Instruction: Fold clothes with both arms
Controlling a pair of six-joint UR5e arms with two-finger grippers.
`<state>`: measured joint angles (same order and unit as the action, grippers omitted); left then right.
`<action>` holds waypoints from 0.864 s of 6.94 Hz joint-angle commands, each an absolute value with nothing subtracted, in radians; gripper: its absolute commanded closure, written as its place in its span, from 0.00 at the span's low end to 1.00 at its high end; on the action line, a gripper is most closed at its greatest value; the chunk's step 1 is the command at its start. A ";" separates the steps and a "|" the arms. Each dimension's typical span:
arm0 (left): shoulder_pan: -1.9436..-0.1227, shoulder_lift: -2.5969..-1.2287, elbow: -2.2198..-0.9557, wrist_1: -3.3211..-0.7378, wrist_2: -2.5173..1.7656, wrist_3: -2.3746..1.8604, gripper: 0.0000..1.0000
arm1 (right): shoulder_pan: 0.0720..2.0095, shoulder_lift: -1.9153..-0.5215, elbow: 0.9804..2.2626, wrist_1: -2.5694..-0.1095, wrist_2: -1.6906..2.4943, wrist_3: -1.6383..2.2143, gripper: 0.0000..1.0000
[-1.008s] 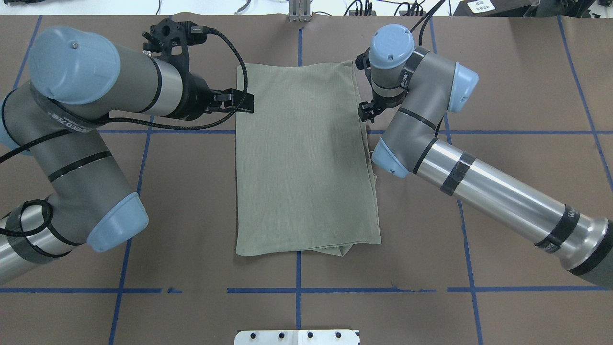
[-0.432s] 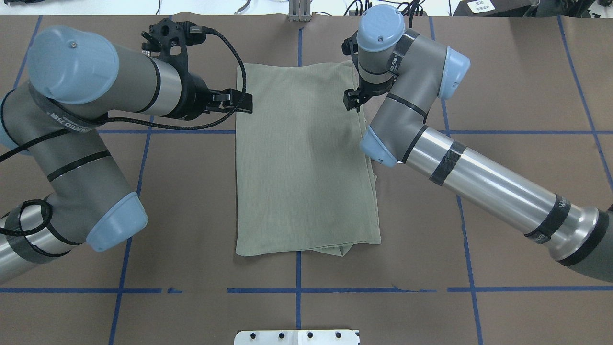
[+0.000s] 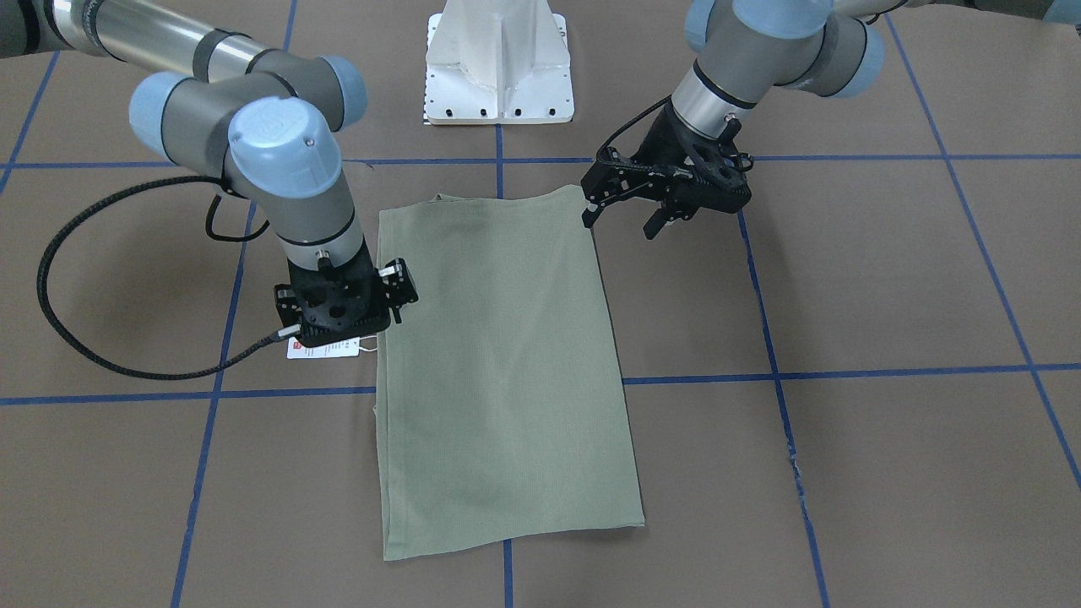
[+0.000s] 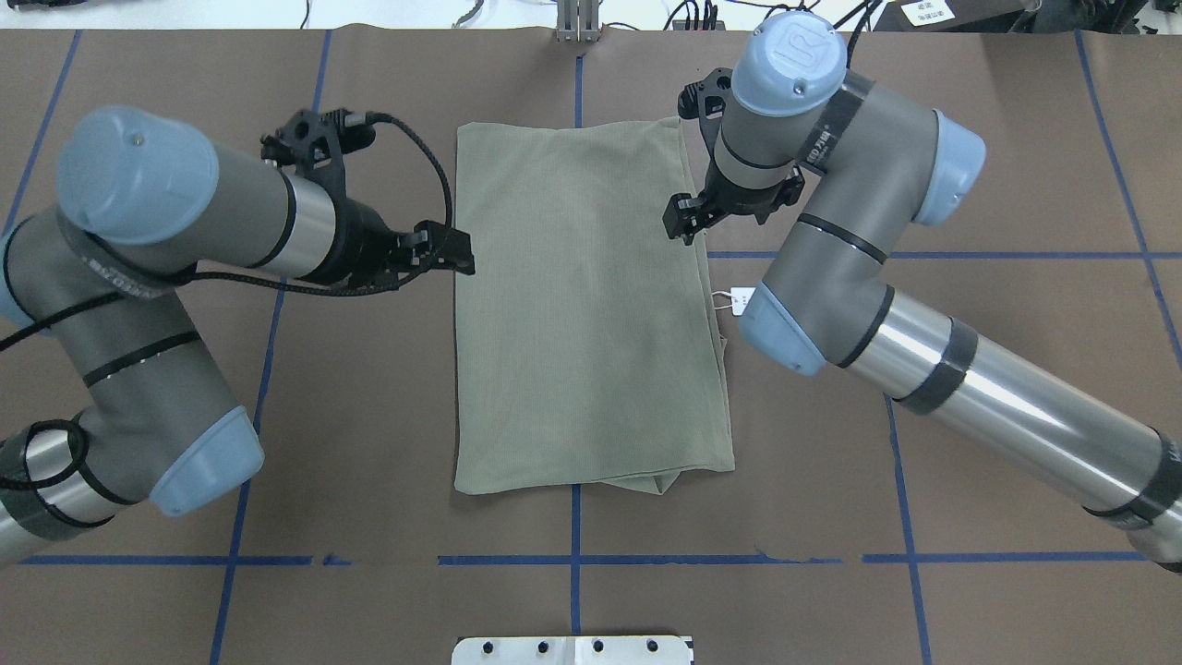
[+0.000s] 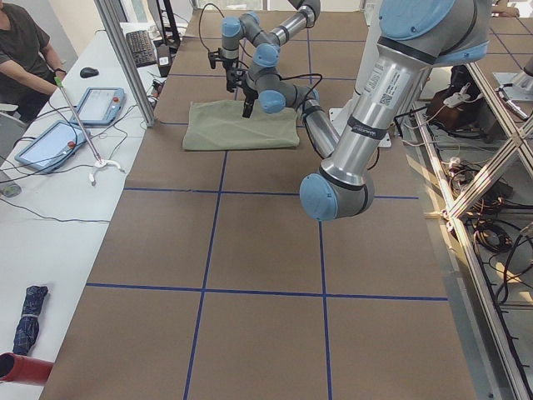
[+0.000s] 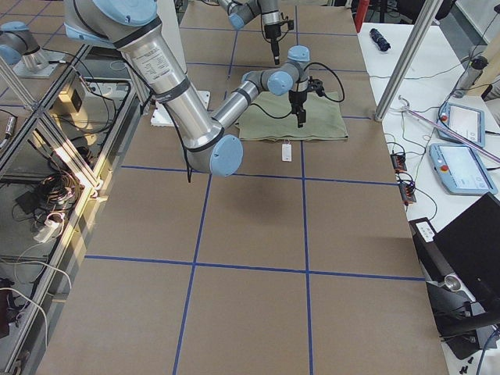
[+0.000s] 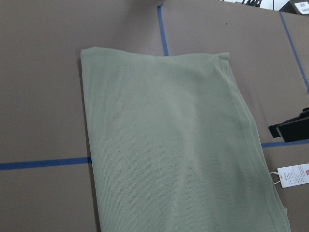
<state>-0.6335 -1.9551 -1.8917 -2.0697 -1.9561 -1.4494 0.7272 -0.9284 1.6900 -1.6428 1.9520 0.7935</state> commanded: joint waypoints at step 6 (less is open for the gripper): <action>-0.319 -1.907 -1.832 -2.143 -1.689 -1.901 0.02 | 0.644 -1.048 1.922 -1.675 1.953 1.005 0.00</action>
